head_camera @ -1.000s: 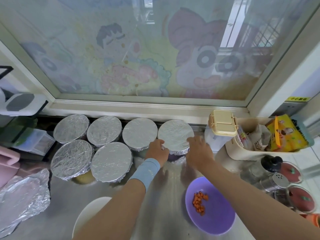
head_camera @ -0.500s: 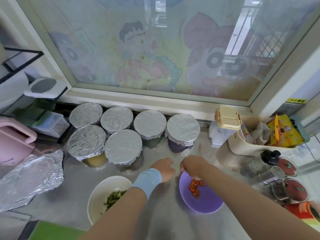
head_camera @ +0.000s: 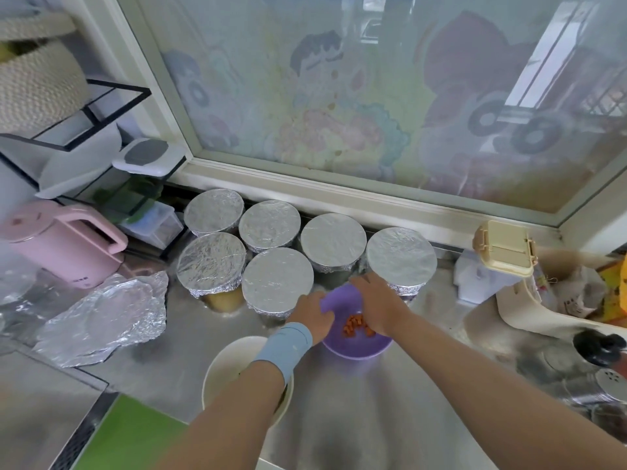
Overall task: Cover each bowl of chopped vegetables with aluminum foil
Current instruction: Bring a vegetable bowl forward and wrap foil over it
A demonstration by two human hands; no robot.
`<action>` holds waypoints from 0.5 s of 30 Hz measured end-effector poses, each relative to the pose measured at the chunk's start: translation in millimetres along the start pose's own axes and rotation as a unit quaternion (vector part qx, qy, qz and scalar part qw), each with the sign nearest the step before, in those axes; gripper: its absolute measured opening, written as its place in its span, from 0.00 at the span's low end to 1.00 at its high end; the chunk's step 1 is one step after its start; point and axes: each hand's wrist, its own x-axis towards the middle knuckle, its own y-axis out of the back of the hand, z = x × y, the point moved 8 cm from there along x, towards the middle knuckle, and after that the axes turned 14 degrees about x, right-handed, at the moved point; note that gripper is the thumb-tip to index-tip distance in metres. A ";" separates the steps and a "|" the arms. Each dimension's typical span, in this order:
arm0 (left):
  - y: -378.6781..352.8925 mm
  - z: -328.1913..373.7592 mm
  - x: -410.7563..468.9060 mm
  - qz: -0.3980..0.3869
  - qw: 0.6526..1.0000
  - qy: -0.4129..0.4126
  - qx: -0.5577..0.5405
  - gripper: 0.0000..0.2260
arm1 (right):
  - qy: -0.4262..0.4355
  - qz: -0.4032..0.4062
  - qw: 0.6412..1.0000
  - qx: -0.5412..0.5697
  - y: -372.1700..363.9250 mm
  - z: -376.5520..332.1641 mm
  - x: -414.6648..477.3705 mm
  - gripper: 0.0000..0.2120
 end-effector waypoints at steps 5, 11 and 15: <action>16.7 -1.8 5.8 0.036 0.998 0.029 -0.051 0.18 | 0.007 -0.025 0.999 0.033 2.1 -0.2 8.6 0.31; 35.5 -2.8 3.0 0.026 0.999 0.007 -0.023 0.15 | 0.058 0.011 0.998 -0.012 9.7 -27.6 15.4 0.25; 73.8 -19.1 -1.4 0.062 0.998 -0.002 0.007 0.15 | 0.114 0.026 0.993 0.010 10.9 -86.2 30.4 0.21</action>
